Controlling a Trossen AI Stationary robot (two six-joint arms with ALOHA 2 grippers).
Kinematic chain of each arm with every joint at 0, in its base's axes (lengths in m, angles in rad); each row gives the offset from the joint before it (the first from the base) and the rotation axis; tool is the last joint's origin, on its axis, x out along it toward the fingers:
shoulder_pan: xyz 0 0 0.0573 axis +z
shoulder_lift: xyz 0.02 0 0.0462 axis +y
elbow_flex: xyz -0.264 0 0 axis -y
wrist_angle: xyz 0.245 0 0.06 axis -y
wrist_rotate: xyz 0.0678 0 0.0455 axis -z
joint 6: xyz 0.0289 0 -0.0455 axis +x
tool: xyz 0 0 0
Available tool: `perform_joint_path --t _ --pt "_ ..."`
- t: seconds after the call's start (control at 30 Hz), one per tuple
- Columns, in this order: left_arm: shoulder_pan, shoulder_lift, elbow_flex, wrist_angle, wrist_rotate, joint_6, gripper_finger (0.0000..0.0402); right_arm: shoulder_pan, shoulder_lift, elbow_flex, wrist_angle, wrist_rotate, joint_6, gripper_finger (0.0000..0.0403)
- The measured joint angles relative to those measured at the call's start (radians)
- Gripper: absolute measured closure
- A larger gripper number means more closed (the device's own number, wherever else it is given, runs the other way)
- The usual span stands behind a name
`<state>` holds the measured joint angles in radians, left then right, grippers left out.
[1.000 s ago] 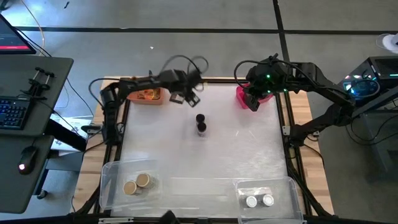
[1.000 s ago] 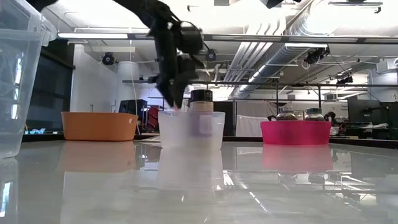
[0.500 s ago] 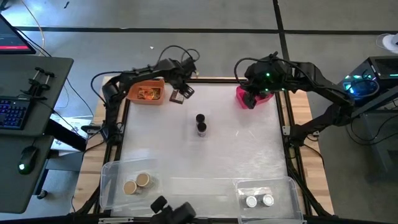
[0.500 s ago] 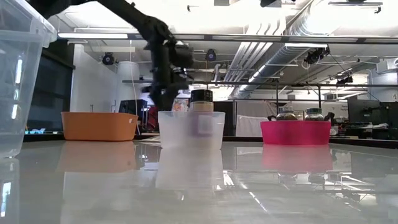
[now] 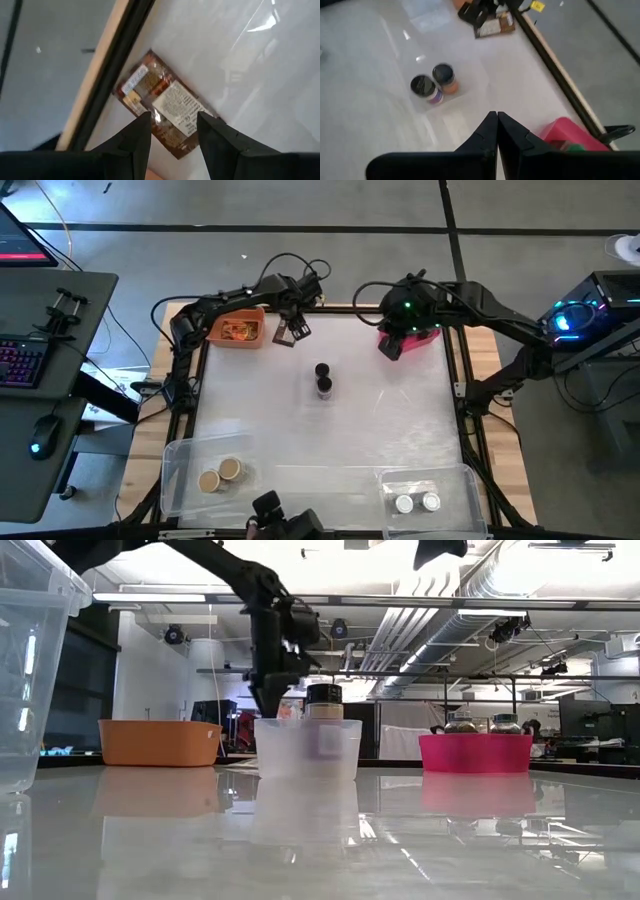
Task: Sort spices by type
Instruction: Put the orange seasoning pack into the orange bin
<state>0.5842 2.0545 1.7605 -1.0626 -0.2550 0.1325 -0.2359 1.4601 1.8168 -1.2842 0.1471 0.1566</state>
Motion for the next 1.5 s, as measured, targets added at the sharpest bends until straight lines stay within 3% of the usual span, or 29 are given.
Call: perform_joint_path --t 0.17,0.4,0.73,0.87,0.97,1.1,1.3,1.5 --pt "0.003 0.0 -0.073 0.082 0.0 -0.034 0.0259 0.0 0.001 0.0 -0.022 -0.009 0.0 0.0403" --pt "-0.008 0.001 -0.098 0.182 -0.08 -0.045 0.0259 0.0 0.001 0.0 -0.021 -0.009 0.013 0.0403" --pt "-0.073 0.021 -0.098 0.311 -0.176 0.164 0.0259 0.0 0.001 0.0 -0.021 -0.009 0.098 0.0402" --pt "-0.081 0.037 -0.097 0.386 -0.146 0.277 0.0259 0.0 0.001 0.0 -0.02 -0.008 0.109 0.0402" --pt "-0.045 0.044 -0.098 0.355 -0.072 0.302 0.0259 0.0 0.001 0.0 -0.02 -0.009 0.13 0.0402" --pt "0.009 0.055 -0.097 0.34 0.03 0.264 0.0259 0.0 0.001 0.0 -0.02 -0.008 0.153 0.0402" --pt "0.06 0.077 -0.098 0.261 0.037 0.115 0.0259 0.0 0.001 0.0 -0.019 -0.003 0.151 0.0402" --pt "0.065 0.118 -0.098 0.221 0.06 0.07 0.0259 -0.001 0.001 0.0 -0.009 0.008 0.132 0.0402"
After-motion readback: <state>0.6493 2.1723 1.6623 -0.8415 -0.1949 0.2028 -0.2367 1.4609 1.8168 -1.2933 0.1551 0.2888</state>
